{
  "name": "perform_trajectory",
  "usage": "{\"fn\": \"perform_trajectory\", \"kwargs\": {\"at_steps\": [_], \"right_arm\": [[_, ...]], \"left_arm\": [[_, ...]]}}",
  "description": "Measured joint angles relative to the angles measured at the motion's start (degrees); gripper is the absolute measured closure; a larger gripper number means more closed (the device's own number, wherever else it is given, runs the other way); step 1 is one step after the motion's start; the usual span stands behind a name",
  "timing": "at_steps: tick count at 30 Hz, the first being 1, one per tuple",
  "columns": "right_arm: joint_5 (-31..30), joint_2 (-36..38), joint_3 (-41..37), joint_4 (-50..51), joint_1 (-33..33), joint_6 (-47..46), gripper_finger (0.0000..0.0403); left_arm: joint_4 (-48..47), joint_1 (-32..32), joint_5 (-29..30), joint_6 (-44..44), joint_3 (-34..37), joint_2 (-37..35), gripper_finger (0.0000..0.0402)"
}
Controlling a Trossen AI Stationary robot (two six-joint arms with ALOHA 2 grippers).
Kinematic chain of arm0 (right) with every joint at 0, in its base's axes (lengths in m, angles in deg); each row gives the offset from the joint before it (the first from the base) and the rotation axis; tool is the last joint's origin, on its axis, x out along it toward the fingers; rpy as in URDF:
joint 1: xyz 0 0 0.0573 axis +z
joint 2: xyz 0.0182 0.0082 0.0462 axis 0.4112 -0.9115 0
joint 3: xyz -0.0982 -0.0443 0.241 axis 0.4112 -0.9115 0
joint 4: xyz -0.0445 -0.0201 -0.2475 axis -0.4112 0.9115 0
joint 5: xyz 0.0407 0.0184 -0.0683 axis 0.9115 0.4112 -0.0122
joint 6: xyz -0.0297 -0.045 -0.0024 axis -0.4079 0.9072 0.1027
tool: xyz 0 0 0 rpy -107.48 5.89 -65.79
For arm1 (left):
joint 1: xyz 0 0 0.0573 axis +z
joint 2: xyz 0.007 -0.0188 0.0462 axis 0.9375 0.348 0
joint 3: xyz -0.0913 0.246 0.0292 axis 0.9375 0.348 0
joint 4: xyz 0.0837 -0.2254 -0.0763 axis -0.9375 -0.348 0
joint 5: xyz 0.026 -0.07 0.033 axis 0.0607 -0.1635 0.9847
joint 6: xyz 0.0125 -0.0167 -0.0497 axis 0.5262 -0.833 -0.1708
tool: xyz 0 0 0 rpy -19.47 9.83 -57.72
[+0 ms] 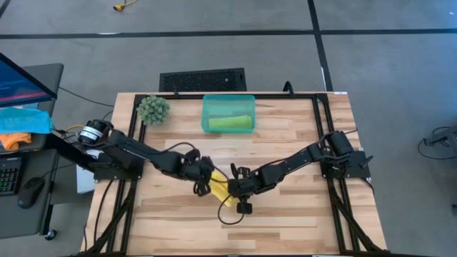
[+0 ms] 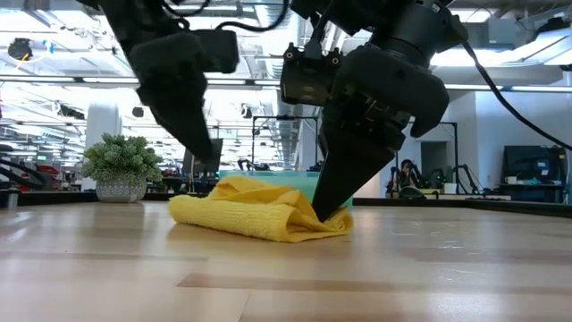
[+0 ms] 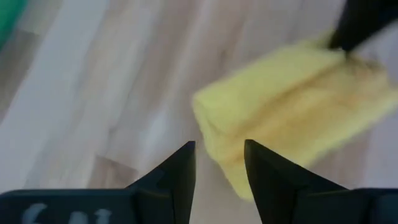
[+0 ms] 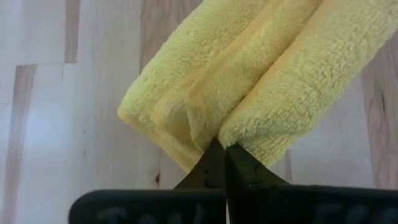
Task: Roll microfiber towels into tight, uniform cylinder then place into a basket
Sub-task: Roll the yellow microfiber cloth
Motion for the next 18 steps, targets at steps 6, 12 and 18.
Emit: {"fn": "perform_trajectory", "kwargs": {"at_steps": [6, 12, 18], "right_arm": [[1.0, 0.0, 0.0, 0.1, -0.3, -0.2, 0.0397], [1.7, 0.0, 0.0, 0.1, -0.9, -0.2, 0.0397], [1.6, 0.0, 0.0, 0.0, -0.9, -0.2, 0.0397]], "left_arm": [[-0.6, -8.8, -0.5, -0.9, 0.2, 0.3, 0.0274], [3.7, -17.0, 3.6, -4.5, 0.2, 0.9, 0.0274], [13.8, -16.2, 2.0, -2.8, 0.2, 9.9, 0.0274]]}}
